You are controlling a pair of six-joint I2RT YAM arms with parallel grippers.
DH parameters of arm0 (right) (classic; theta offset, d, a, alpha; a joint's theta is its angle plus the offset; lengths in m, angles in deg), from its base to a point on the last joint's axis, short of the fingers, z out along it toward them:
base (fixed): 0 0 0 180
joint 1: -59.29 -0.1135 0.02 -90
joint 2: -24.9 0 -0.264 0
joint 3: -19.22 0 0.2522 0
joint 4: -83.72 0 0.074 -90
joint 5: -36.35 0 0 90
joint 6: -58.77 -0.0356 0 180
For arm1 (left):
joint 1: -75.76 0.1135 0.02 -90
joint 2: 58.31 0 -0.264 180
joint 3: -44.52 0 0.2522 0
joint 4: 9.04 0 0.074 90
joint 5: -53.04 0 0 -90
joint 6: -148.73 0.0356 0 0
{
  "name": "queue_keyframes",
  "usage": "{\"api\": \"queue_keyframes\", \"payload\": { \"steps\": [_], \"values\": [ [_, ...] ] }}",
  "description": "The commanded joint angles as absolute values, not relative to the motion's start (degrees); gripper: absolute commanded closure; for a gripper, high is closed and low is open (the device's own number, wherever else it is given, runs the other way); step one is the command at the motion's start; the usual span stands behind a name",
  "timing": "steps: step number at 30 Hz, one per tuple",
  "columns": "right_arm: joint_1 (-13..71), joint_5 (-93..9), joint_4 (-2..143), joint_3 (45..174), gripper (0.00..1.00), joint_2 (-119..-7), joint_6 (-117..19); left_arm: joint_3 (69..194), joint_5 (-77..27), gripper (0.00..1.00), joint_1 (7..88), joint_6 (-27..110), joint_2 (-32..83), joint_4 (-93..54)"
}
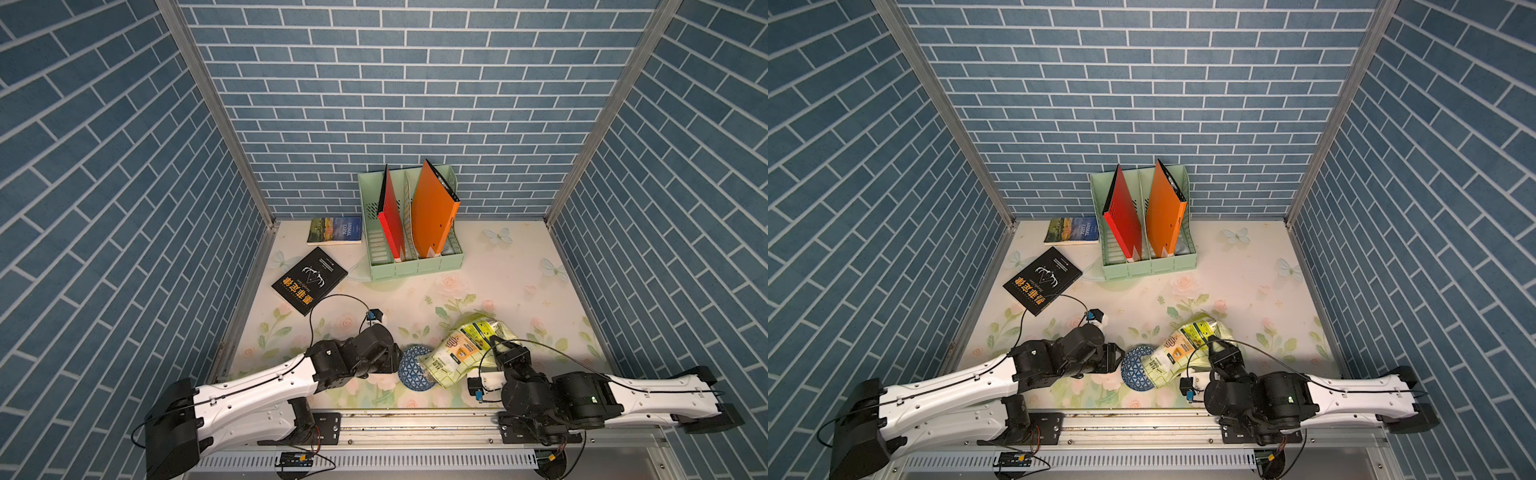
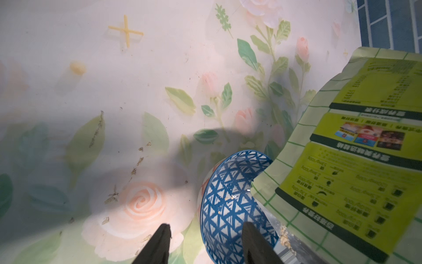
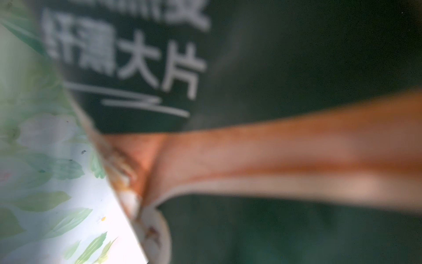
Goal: Pour the oats into the breakfast bowl
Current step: Move the bowl to the center of the board.
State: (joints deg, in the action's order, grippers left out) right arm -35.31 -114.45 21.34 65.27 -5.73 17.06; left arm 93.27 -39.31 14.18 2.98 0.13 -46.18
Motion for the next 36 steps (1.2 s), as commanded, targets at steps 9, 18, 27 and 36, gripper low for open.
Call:
{"api": "queue_keyframes", "payload": {
  "steps": [9,18,27,36],
  "values": [
    [-35.5,-122.0,30.1,68.2,1.0,-4.9,21.0,93.4,-41.0,0.49,10.8,-0.1,6.2,-44.5],
    [-35.5,-122.8,31.7,67.3,1.0,-4.8,23.1,92.7,-40.3,0.6,9.6,-2.3,10.2,-39.9],
    [-35.5,-123.3,34.3,66.5,1.0,-4.5,25.8,93.8,-40.4,0.72,9.1,-2.1,14.1,-39.1],
    [-35.5,-124.0,37.7,64.7,1.0,-3.4,29.1,97.6,-43.7,0.92,9.1,-1.4,14.8,-42.1]
  ]
}}
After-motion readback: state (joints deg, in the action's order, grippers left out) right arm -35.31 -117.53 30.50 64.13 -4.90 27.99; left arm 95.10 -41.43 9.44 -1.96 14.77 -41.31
